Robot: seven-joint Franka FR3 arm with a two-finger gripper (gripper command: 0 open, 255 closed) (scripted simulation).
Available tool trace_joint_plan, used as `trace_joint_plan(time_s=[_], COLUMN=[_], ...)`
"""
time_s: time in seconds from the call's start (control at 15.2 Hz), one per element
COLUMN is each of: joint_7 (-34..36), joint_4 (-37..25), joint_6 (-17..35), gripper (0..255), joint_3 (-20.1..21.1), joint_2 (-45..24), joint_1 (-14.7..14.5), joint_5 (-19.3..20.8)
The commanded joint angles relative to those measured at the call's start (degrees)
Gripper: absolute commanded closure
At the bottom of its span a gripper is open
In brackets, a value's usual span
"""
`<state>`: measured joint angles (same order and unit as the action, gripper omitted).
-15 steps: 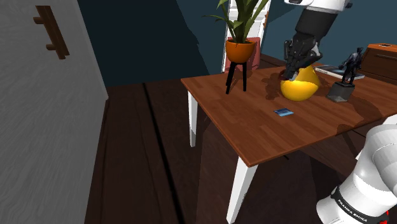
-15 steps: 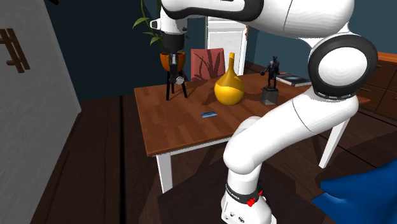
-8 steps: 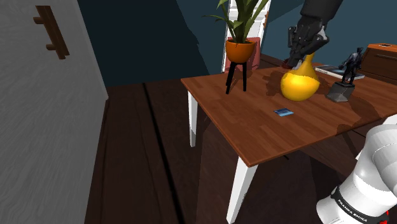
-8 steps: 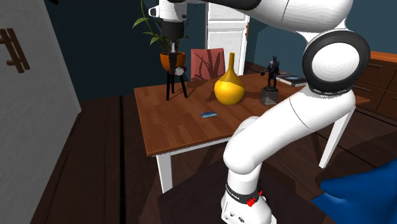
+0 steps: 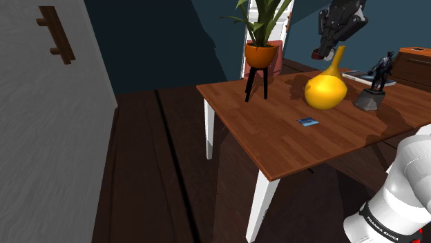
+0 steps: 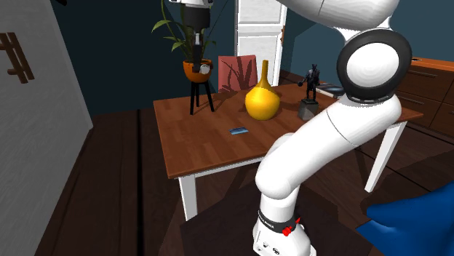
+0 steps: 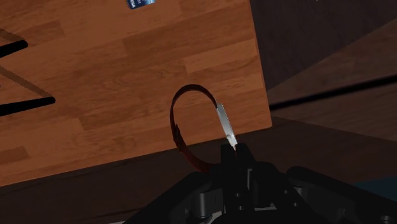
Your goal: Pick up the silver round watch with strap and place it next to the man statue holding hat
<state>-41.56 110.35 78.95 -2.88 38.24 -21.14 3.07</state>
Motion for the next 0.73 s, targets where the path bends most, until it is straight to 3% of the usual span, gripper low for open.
trace_joint_plan(time_s=[0.0, 0.4, 0.66], joint_7=[-0.02, -0.22, -3.94], joint_4=[-2.46, -10.03, -8.78], joint_6=[-1.42, -5.83, -7.06], gripper=[255, 255, 255], joint_3=[0.05, 0.08, -2.91], joint_2=[-1.05, -4.21, -1.52], joint_1=[-0.03, -0.08, 0.54], joint_5=[-0.05, -0.14, 1.49])
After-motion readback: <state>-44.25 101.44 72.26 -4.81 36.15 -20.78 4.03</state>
